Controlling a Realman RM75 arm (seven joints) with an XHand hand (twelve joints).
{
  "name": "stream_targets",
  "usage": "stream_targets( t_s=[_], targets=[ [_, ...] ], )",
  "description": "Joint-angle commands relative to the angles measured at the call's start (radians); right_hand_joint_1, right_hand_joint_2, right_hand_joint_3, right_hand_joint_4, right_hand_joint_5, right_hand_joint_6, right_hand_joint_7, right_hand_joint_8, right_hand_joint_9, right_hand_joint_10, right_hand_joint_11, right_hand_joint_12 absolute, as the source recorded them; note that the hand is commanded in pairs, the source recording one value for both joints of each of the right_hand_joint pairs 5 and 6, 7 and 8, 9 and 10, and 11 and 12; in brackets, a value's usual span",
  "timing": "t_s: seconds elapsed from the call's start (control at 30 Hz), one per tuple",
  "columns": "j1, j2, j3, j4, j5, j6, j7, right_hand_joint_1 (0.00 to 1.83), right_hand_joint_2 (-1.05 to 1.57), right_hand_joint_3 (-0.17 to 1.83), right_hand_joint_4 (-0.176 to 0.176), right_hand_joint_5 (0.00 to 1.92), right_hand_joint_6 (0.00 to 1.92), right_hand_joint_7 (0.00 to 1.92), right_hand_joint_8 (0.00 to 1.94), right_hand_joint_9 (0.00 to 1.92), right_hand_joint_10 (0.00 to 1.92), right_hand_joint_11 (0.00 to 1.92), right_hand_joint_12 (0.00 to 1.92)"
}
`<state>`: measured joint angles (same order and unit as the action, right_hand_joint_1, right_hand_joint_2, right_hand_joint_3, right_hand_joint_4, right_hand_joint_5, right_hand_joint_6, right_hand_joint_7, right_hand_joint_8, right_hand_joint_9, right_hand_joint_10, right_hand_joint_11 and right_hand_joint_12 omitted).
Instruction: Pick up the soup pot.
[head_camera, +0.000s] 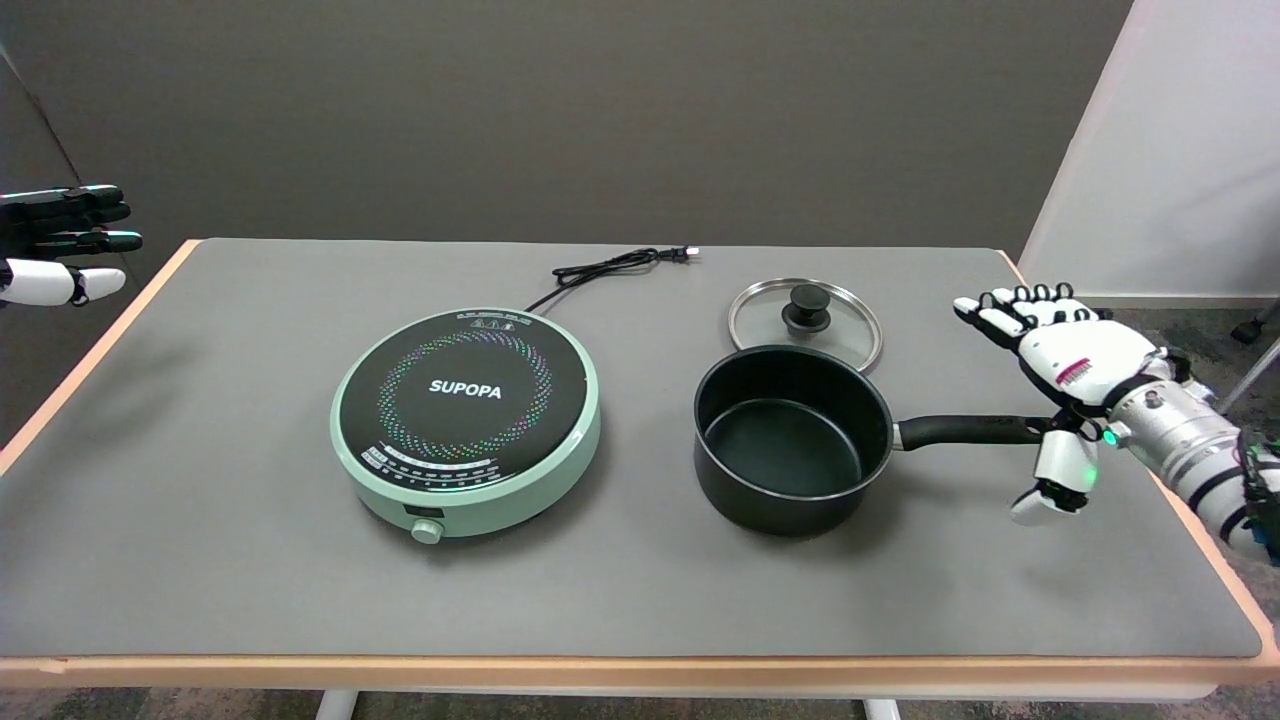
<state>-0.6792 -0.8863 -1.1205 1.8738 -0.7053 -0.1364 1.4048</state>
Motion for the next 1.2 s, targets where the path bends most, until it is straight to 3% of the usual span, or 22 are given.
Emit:
stream_targets(
  t_s=[0.03, 0.63, 0.77, 1.2],
  targets=[
    [0.162, -0.038, -0.101, 0.007, -0.033, -0.033, -0.037, 1.13, -0.74, 1.11, 0.176, 0.02, 0.02, 0.02, 0.02, 0.02, 0.02, 0.02, 0.02],
    [0.234, -0.130, -0.189, 0.006, -0.069, -0.026, -0.034, 1.13, -0.68, 1.04, 0.176, 0.01, 0.01, 0.01, 0.01, 0.01, 0.01, 0.01, 0.01],
    [0.225, -0.132, -0.198, 0.004, -0.083, -0.023, -0.041, 1.11, -0.55, 0.92, 0.176, 0.01, 0.01, 0.01, 0.01, 0.01, 0.01, 0.01, 0.01],
    [0.148, -0.184, -0.208, 0.008, -0.192, -0.022, -0.034, 1.10, -0.53, 0.90, 0.176, 0.01, 0.01, 0.01, 0.01, 0.01, 0.01, 0.01, 0.01]
  ],
)
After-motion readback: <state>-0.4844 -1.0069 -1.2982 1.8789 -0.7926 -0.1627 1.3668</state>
